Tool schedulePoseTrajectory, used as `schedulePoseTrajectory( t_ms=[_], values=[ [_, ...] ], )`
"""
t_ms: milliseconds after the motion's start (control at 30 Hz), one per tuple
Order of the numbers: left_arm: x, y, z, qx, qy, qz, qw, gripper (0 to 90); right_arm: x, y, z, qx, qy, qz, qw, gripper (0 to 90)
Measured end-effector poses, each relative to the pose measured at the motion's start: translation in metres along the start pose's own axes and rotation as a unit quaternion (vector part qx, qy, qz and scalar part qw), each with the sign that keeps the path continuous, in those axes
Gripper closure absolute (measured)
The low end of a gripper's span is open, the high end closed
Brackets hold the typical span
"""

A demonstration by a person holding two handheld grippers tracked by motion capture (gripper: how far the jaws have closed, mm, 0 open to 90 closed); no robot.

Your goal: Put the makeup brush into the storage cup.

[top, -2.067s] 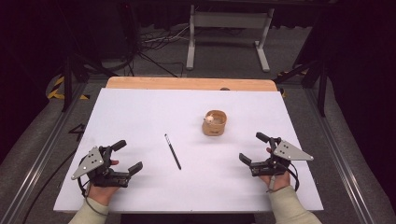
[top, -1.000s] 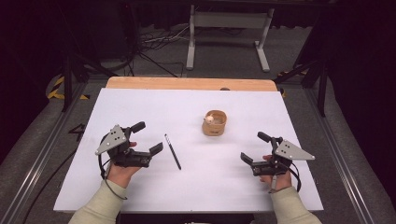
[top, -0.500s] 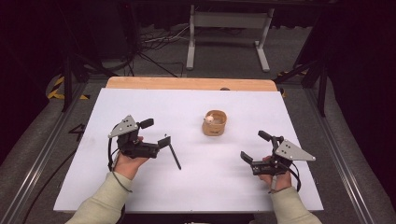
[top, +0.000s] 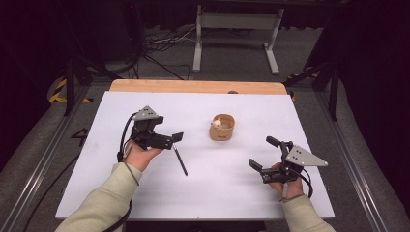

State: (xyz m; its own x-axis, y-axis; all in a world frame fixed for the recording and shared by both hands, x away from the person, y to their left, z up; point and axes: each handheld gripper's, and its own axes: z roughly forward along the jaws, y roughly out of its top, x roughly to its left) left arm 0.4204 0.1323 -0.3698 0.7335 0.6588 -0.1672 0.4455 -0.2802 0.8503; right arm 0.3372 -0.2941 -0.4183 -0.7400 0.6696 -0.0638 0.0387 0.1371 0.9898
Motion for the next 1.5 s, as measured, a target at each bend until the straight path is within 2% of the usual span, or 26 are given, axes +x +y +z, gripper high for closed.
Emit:
schedulePoseTrajectory(
  t_ms=[133, 233, 300, 400, 467, 500, 533, 567, 667, 867, 933, 1000, 1300, 1433, 1467, 1500],
  values=[
    [-0.003, 0.008, 0.009, 0.044, 0.009, -0.003, 0.999, 0.0, 0.001, 0.0, 0.0, 0.003, 0.004, -0.004, 1.0, 0.0],
    [-0.003, 0.012, 0.013, 0.071, 0.013, -0.012, 0.9973, 0.0, 0.0, 0.0, 0.001, 0.003, 0.008, 0.005, 0.9999, 0.0],
    [-0.004, 0.015, 0.015, 0.084, 0.008, -0.02, 0.9962, 0.0, 0.001, -0.001, 0.002, 0.006, 0.011, 0.008, 0.9999, 0.0],
    [-0.005, 0.02, 0.016, 0.107, 0.012, -0.031, 0.9937, 0.2, 0.003, -0.001, 0.003, 0.009, 0.017, 0.006, 0.9998, 0.0],
    [-0.004, 0.021, 0.017, 0.112, 0.016, -0.035, 0.993, 0.2, 0.004, -0.001, 0.004, 0.01, 0.018, 0.006, 0.9998, 0.0],
    [-0.004, 0.022, 0.018, 0.119, 0.016, -0.042, 0.9919, 0.2, 0.005, -0.001, 0.005, 0.011, 0.02, 0.004, 0.9997, 0.0],
    [-0.004, 0.023, 0.019, 0.133, 0.022, -0.055, 0.9894, 0.2, 0.005, -0.001, 0.005, 0.011, 0.02, 0.004, 0.9997, 0.0],
    [-0.004, 0.023, 0.019, 0.133, 0.022, -0.055, 0.9894, 0.3, 0.005, -0.001, 0.005, 0.011, 0.02, 0.004, 0.9997, 0.0],
    [-0.003, 0.025, 0.022, 0.156, 0.026, -0.063, 0.9855, 0.4, 0.006, -0.001, 0.006, 0.014, 0.021, 0.003, 0.9997, 0.0],
    [-0.001, 0.027, 0.027, 0.185, 0.038, -0.07, 0.9795, 0.9, 0.006, -0.001, 0.005, 0.015, 0.021, 0.003, 0.9997, 0.0],
    [0.0, 0.028, 0.029, 0.198, 0.041, -0.072, 0.9766, 1.0, 0.006, -0.001, 0.005, 0.015, 0.021, 0.003, 0.9997, 0.0],
    [0.0, 0.029, 0.033, 0.218, 0.042, -0.073, 0.9724, 1.5, 0.006, -0.001, 0.005, 0.015, 0.021, 0.002, 0.9997, 0.0],
    [0.006, 0.028, 0.044, 0.258, 0.045, -0.089, 0.961, 2.4, 0.006, -0.002, 0.005, 0.016, 0.023, 0.001, 0.9996, 0.0],
    [0.008, 0.026, 0.047, 0.271, 0.045, -0.093, 0.957, 2.4, 0.007, -0.002, 0.006, 0.019, 0.026, -0.003, 0.9995, 0.0],
    [0.008, 0.026, 0.047, 0.271, 0.045, -0.093, 0.957, 2.5, 0.007, -0.002, 0.006, 0.019, 0.026, -0.004, 0.9995, 0.0],
    [0.009, 0.025, 0.048, 0.274, 0.046, -0.095, 0.956, 2.6, 0.007, -0.002, 0.007, 0.021, 0.026, -0.005, 0.9994, 0.0]
  ],
)
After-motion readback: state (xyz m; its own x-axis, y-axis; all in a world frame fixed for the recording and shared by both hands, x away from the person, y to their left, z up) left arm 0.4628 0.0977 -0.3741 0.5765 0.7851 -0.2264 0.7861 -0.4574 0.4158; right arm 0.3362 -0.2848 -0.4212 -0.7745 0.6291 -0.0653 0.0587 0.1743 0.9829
